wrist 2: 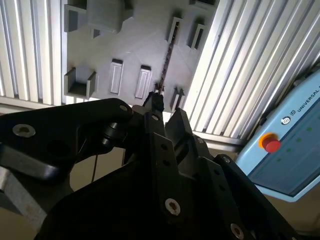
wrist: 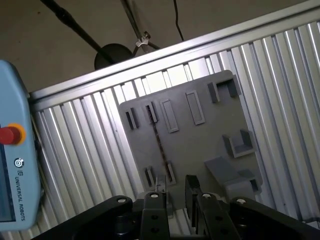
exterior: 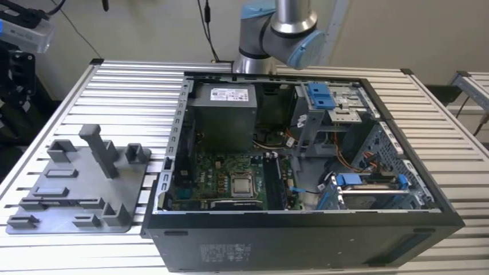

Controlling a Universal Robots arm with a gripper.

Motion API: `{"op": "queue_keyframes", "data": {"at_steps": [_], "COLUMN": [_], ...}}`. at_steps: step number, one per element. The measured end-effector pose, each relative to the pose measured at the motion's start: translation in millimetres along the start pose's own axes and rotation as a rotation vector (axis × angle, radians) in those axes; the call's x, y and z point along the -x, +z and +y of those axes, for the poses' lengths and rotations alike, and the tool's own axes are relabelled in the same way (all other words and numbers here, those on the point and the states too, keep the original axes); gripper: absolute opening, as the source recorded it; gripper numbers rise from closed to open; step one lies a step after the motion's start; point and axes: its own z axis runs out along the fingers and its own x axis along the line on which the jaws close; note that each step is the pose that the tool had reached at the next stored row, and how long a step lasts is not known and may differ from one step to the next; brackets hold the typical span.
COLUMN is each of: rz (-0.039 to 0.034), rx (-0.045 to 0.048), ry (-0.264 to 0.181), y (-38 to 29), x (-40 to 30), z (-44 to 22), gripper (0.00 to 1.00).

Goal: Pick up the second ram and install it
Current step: 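Pick up the second ram and move it above second insertion slot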

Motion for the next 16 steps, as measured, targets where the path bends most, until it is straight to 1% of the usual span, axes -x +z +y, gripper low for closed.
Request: {"op": "queue_keyframes", "data": {"at_steps": [7, 12, 16], "rz": [-0.0001, -0.0022, -0.0026], "rx": [-0.0003, -0.0069, -0.0079], "ry": [-0.001, -0.006, -0.009], "y": [0.3, 4.2, 9.6], "x": [0.0, 0.2, 0.4], "z": [0.0, 0.1, 0.2], "gripper": [0.30, 0.30, 0.30]}}
